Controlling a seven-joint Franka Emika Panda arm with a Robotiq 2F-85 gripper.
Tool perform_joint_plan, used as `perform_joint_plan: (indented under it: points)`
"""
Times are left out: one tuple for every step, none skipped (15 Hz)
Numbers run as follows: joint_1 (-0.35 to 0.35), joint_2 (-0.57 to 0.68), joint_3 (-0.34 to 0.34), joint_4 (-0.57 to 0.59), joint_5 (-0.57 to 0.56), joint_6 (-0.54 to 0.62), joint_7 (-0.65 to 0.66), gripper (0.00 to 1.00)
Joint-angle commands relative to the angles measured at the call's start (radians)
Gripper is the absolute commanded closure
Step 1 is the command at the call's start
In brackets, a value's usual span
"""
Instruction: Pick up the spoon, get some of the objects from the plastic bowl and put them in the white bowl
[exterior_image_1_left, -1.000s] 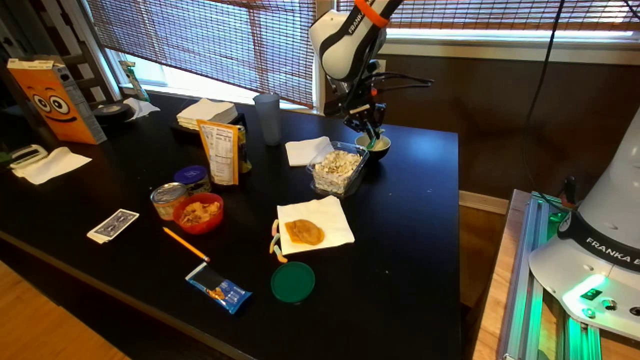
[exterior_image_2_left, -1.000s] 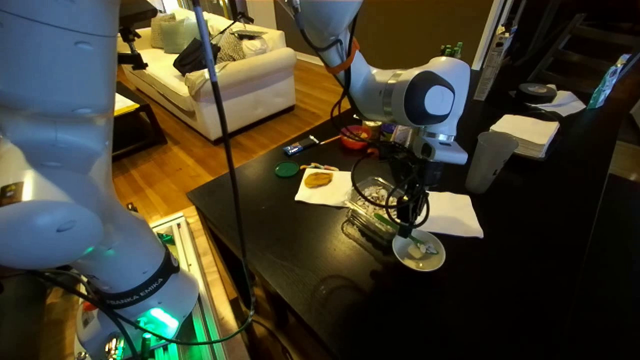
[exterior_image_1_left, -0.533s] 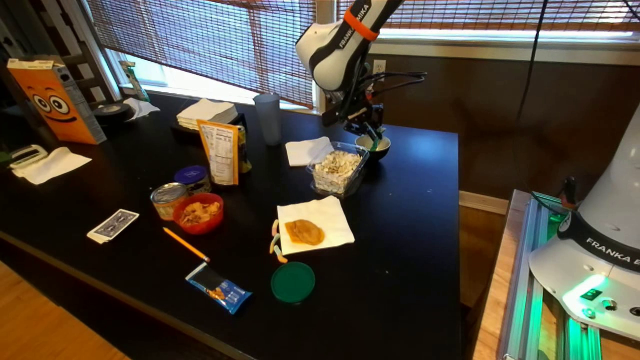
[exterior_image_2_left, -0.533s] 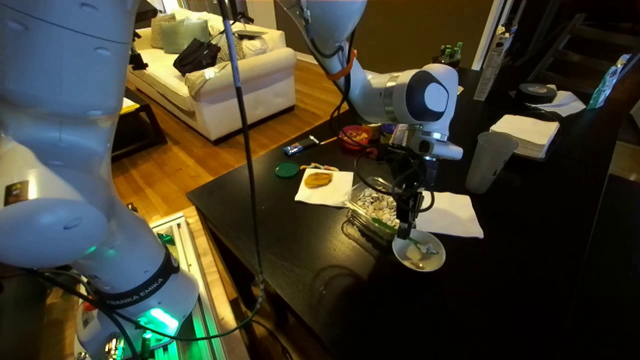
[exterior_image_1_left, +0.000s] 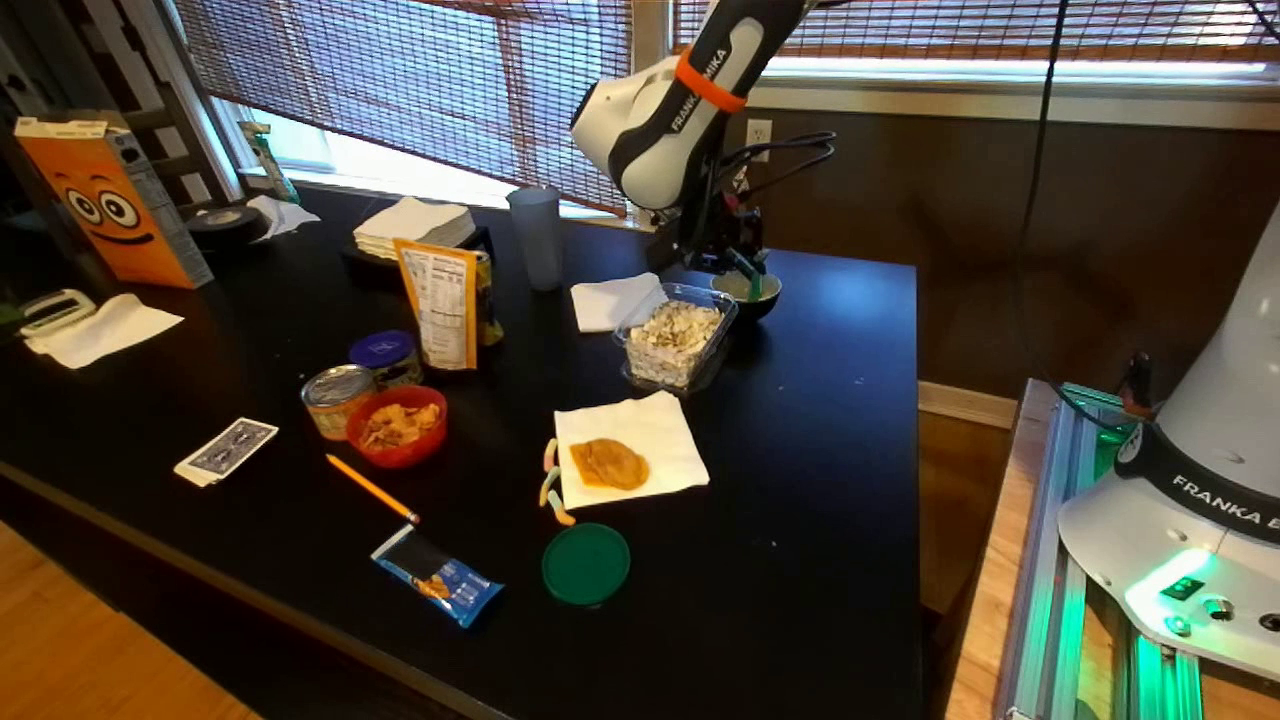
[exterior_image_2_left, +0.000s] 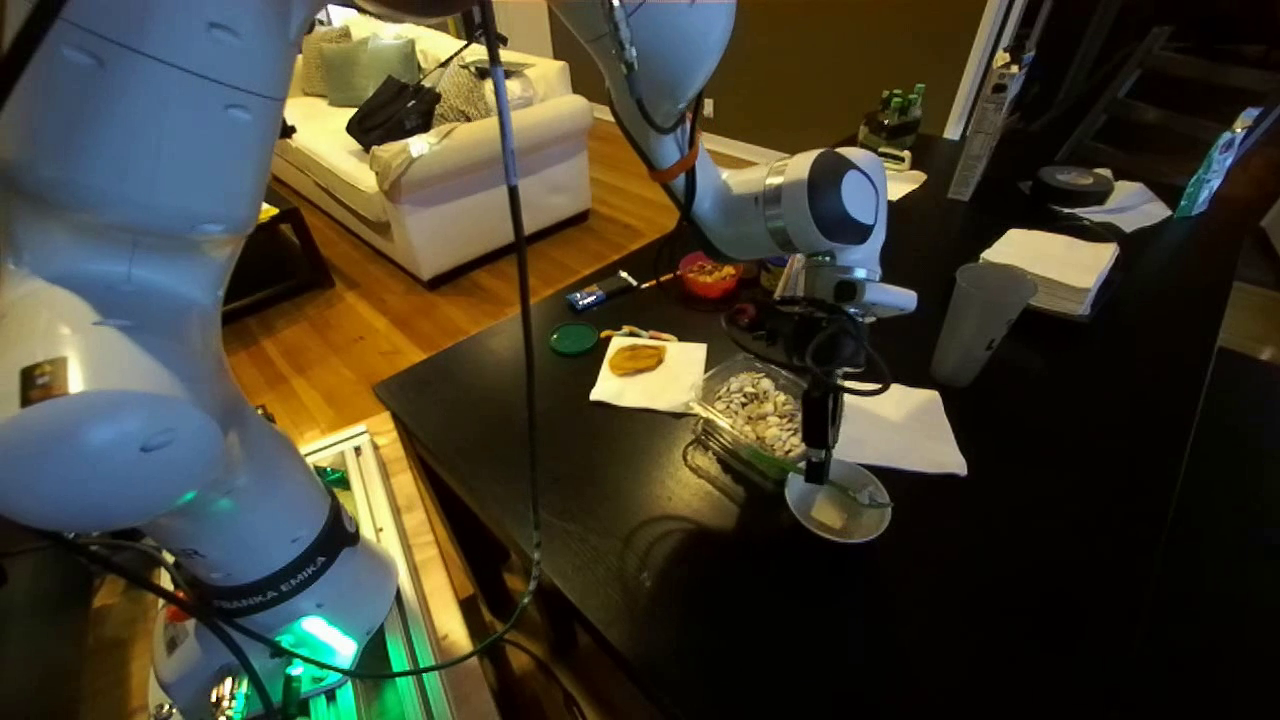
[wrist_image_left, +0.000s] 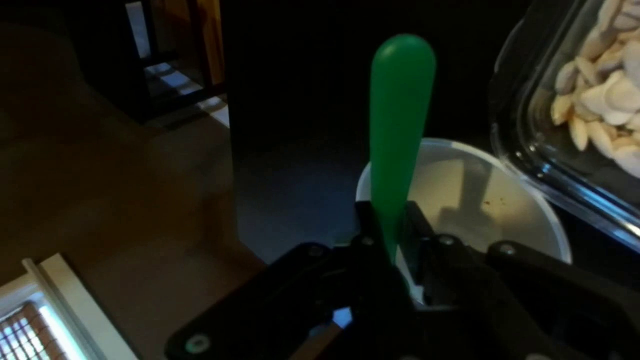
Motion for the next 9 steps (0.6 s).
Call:
perform_joint_plan:
  points:
    - [0.031,0.048,-0.003,0.030,-0.085,-0.045,0.007,0.96]
    - [0.037,0.056,-0.002,0.030,-0.104,-0.052,0.006,0.96]
    - [0.041,0.063,0.001,0.030,-0.120,-0.059,0.006,0.96]
    - [0.046,0.066,0.002,0.025,-0.138,-0.065,0.006,0.96]
    - [0.051,0.071,0.004,0.023,-0.159,-0.073,0.007,0.96]
    - [0.054,0.076,0.007,0.023,-0.177,-0.083,0.005,0.96]
    - [0.059,0.079,0.008,0.022,-0.198,-0.091,0.010,0.96]
    - [0.060,0.080,0.012,0.021,-0.215,-0.098,0.005,0.96]
    - [0.066,0.083,0.013,0.020,-0.238,-0.110,0.013,0.96]
